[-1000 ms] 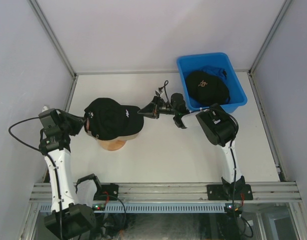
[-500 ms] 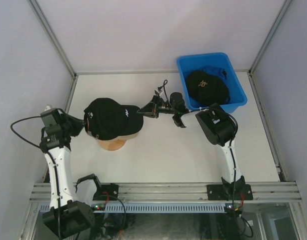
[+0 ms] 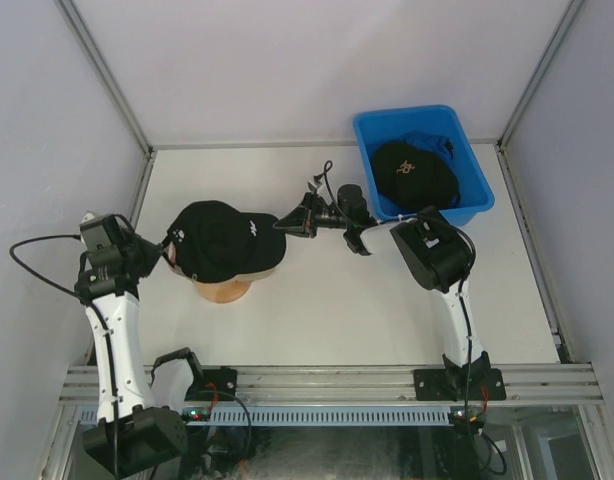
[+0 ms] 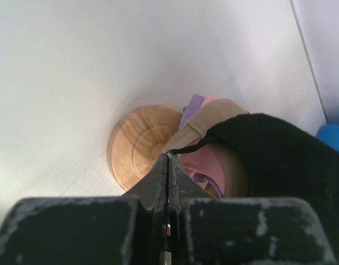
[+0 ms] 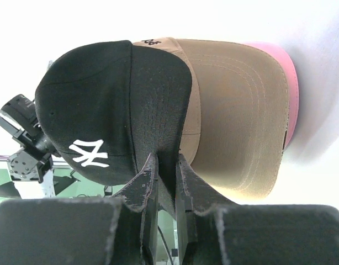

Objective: Stack the hats
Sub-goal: Stack the hat on the hat.

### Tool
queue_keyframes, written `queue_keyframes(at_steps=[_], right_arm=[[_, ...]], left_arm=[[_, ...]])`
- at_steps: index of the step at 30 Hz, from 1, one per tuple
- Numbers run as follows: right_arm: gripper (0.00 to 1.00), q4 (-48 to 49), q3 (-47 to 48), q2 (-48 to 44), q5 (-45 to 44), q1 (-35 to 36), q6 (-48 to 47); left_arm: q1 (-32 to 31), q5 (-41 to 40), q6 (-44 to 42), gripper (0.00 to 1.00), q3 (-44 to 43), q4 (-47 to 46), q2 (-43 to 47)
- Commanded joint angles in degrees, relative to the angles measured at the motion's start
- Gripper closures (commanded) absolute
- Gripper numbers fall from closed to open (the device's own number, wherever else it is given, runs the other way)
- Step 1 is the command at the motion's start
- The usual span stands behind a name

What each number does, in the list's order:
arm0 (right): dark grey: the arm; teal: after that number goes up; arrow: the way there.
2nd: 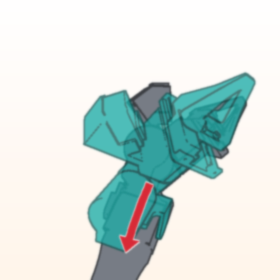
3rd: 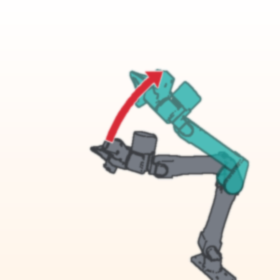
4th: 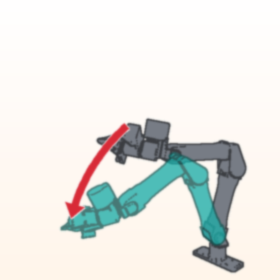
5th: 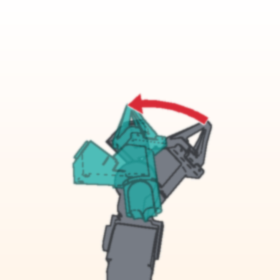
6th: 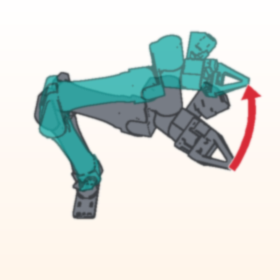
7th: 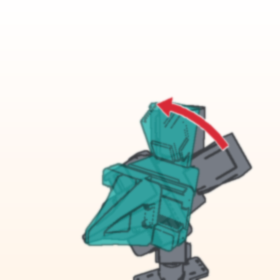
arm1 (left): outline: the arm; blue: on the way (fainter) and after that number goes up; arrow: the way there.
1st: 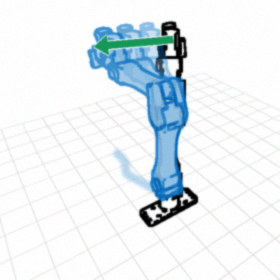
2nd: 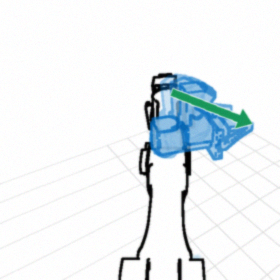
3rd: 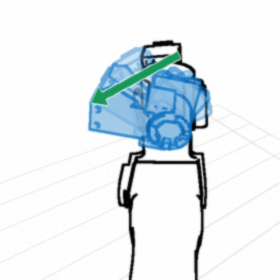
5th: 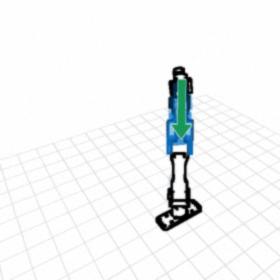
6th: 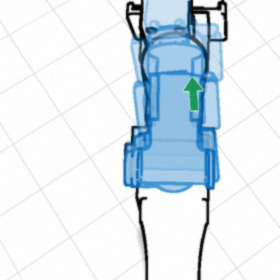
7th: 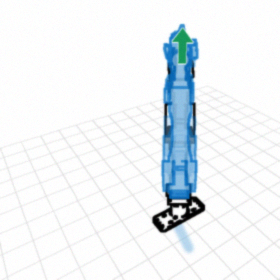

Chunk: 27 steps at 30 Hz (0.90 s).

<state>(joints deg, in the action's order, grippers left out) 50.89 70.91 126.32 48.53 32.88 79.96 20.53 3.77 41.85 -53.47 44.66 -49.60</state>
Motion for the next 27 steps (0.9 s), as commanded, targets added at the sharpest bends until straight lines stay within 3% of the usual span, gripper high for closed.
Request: queue_keyframes(at_steps=[1,27], right_arm=[[1.0,-4.6,-0.2,-0.1,-0.8,0.3,-4.6],[1.0,-20.1,0.1,4.3,-3.7,1.3,-17.0]], left_arm=[[0.0,-10.9,-1.5,1.0,-5.1,7.8,0.0],[-1.7,-12.7,-2.9,1.0,-3.3,9.5,-2.6]])
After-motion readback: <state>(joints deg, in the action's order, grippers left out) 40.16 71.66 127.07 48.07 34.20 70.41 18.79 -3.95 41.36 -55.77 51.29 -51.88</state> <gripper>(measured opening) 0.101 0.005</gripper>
